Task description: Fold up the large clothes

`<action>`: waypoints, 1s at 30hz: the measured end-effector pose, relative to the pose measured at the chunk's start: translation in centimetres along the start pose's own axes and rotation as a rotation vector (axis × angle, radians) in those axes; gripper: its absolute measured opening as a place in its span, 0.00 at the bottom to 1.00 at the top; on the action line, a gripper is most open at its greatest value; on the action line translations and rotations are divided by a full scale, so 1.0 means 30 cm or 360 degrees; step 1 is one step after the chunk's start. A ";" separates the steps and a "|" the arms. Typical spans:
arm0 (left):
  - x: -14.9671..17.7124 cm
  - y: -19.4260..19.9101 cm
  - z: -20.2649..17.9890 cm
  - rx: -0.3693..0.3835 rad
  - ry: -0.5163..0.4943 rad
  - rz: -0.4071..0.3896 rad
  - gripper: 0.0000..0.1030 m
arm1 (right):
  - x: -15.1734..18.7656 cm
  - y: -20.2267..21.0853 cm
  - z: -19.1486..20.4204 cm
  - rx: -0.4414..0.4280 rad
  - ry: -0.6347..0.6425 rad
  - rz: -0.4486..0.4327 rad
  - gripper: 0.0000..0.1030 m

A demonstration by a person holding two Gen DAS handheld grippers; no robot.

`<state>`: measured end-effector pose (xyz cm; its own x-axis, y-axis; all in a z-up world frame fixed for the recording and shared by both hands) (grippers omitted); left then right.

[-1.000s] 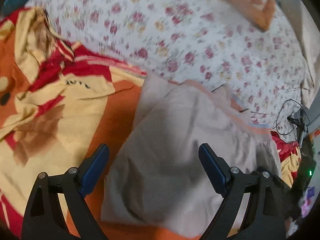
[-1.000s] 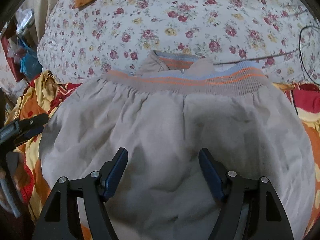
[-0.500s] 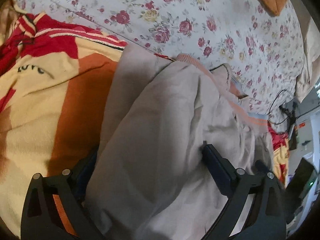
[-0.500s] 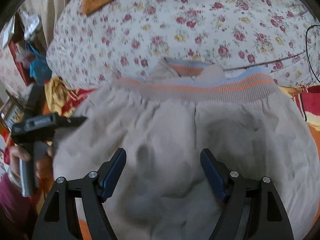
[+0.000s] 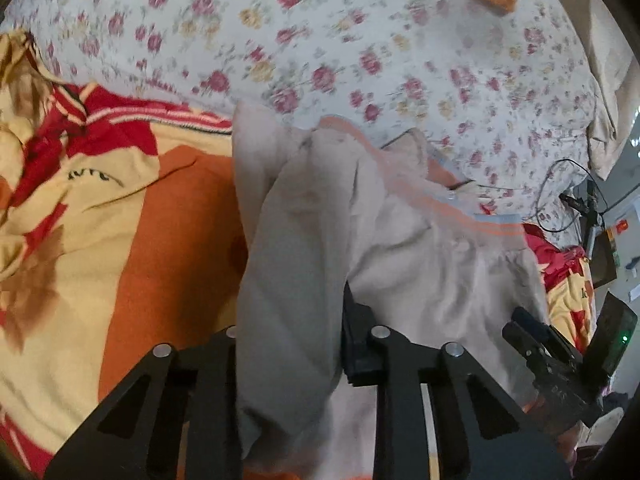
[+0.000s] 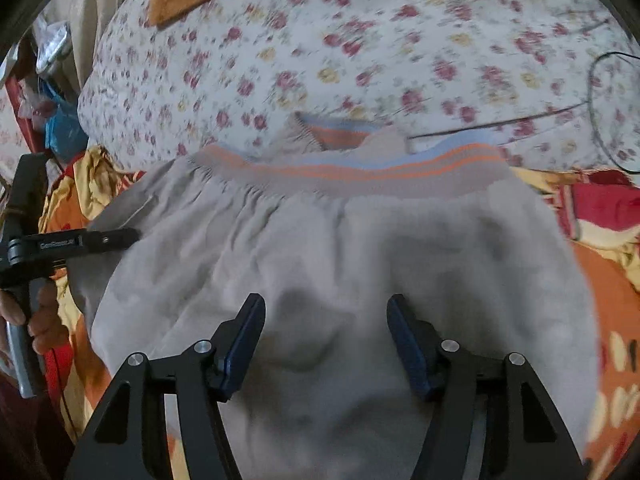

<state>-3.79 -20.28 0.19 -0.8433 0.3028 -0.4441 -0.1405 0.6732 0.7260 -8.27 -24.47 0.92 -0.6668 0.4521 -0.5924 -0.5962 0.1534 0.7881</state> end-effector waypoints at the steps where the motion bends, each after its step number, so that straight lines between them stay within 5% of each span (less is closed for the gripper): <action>1: -0.004 0.024 -0.036 0.0002 -0.0023 -0.0007 0.20 | -0.003 0.021 -0.033 -0.0005 -0.0026 -0.0014 0.63; 9: -0.096 0.137 -0.493 0.0162 -0.0284 -0.0013 0.10 | -0.018 0.159 -0.300 0.0049 -0.0229 -0.0099 0.64; 13: -0.041 0.014 -0.687 0.0215 -0.0416 0.0137 0.08 | -0.002 0.191 -0.428 0.0065 -0.0387 -0.0105 0.65; 20: 0.141 -0.241 -0.740 0.0256 -0.0435 0.0382 0.10 | 0.039 0.202 -0.567 0.0058 -0.0572 -0.0089 0.66; 23: 0.116 -0.139 -0.721 0.0352 -0.0431 0.0359 0.28 | 0.034 0.222 -0.571 -0.0010 -0.0608 -0.0112 0.66; 25: 0.092 -0.033 -0.679 0.0422 -0.0442 0.0331 0.57 | 0.019 0.243 -0.549 -0.0092 -0.0611 -0.0149 0.68; 28: 0.046 0.149 -0.579 0.0386 -0.0517 0.0215 0.61 | -0.003 0.254 -0.491 -0.0241 -0.0612 -0.0161 0.77; 30: 0.024 0.211 -0.502 0.0252 -0.0543 0.0170 0.61 | -0.014 0.252 -0.445 -0.0334 -0.0612 -0.0136 0.81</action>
<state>-13.11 -25.96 12.38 -0.6241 0.5660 -0.5387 0.0433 0.7134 0.6994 -18.46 -35.22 4.88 -0.4202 0.7454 -0.5176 -0.7462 0.0407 0.6645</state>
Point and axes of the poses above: each gripper's, at about its wrist camera, not at the fingertips, and y roughly against the way its jaws point, z to its left, x to its underside, the point moved 5 cm from there along -y, roughly the way its jaws point, and after that the axes turned 15 degrees about x, right-handed, at the moved point
